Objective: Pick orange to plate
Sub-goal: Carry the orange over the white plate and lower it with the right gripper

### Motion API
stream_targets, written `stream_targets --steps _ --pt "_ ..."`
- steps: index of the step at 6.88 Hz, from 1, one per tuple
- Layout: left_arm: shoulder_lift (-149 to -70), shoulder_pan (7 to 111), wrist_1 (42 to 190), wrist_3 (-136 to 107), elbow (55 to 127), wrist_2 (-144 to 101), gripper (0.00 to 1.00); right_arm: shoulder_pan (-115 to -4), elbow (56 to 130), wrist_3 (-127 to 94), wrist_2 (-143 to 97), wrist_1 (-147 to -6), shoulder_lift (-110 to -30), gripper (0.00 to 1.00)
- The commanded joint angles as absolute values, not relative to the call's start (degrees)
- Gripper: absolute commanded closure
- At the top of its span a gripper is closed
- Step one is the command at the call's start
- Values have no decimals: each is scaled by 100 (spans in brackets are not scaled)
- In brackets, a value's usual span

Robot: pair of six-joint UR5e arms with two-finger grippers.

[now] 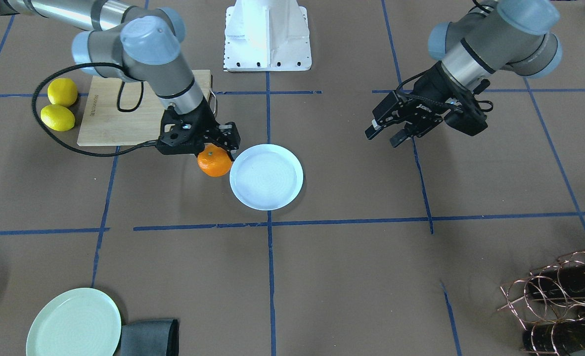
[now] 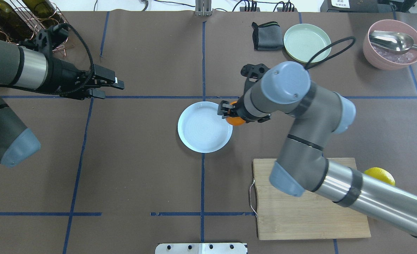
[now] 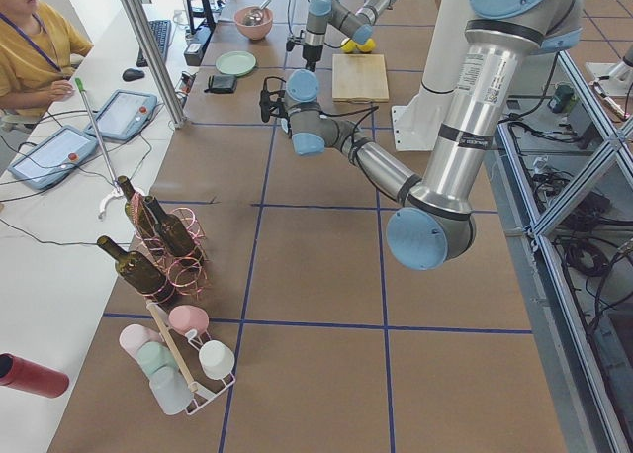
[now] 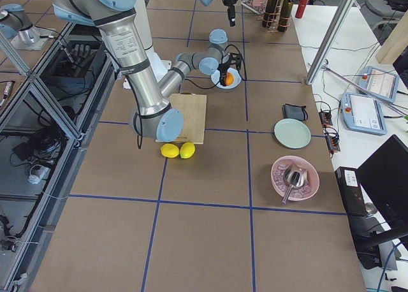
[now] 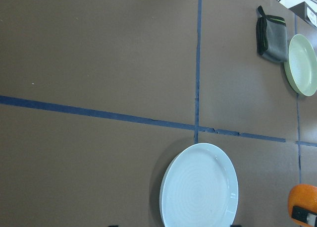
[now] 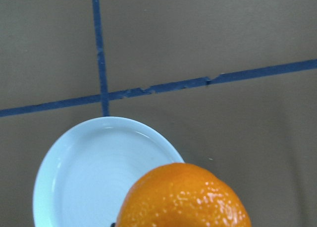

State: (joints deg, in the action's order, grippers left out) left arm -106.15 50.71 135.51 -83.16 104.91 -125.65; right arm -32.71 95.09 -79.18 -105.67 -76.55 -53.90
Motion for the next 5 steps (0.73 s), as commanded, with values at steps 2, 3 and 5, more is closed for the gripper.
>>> stream_targets --steps 2,3,5 --pt "-10424 5326 13544 -8323 10564 -12577 1 -2936 8719 -8279 -10047 -7681 -4641 93" --pt "-10415 5326 13544 -8332 10556 -12542 1 -2822 8545 -8279 -9915 -7673 -4615 91" --pt "-10415 5326 13544 -8332 10529 -12542 1 -2690 8367 -8279 -9905 -7673 -4614 87"
